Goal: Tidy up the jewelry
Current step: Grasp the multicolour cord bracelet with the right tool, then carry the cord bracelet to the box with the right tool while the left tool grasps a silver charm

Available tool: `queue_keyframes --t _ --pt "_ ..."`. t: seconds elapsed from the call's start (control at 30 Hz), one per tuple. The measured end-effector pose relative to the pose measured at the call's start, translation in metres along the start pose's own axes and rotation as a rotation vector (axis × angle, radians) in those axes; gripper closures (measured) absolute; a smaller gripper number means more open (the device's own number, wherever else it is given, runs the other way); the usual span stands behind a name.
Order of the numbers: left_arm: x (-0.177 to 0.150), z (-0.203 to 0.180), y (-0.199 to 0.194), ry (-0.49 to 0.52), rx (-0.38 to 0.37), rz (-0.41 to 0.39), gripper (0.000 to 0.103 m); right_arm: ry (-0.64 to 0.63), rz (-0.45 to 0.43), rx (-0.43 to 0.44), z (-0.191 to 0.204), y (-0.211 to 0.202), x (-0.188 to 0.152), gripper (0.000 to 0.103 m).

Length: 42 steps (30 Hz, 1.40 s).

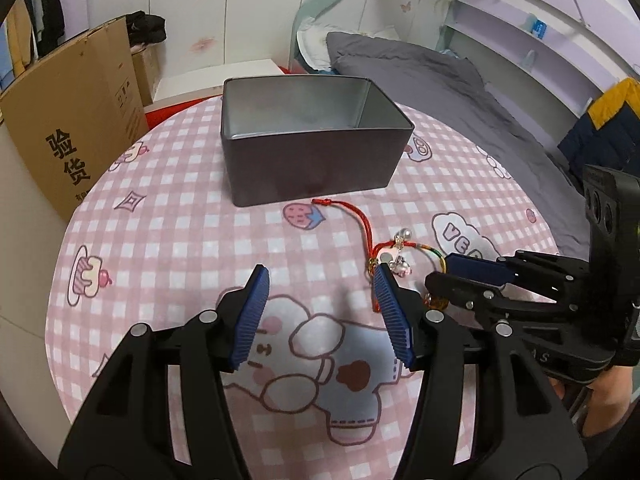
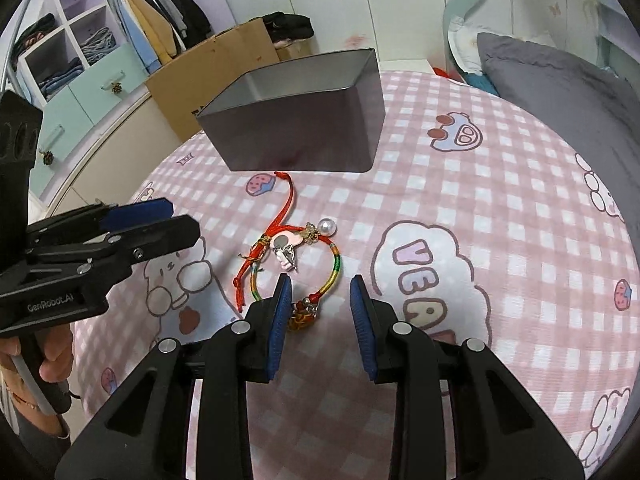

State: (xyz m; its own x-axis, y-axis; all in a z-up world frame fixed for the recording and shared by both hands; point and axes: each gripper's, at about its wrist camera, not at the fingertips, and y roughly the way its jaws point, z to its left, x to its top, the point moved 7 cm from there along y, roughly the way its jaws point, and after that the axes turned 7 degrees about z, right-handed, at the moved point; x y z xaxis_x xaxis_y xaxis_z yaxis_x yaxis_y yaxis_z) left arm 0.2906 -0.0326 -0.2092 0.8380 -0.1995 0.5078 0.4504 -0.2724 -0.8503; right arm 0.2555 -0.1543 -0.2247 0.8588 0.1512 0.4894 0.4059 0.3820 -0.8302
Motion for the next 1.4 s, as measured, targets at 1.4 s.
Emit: queue_keyframes --t 1.4 --pt "0.02 -0.046 0.029 0.077 -0.074 0.022 0.088 -0.026 -0.29 0.05 -0.014 -0.094 0.053 0.098"
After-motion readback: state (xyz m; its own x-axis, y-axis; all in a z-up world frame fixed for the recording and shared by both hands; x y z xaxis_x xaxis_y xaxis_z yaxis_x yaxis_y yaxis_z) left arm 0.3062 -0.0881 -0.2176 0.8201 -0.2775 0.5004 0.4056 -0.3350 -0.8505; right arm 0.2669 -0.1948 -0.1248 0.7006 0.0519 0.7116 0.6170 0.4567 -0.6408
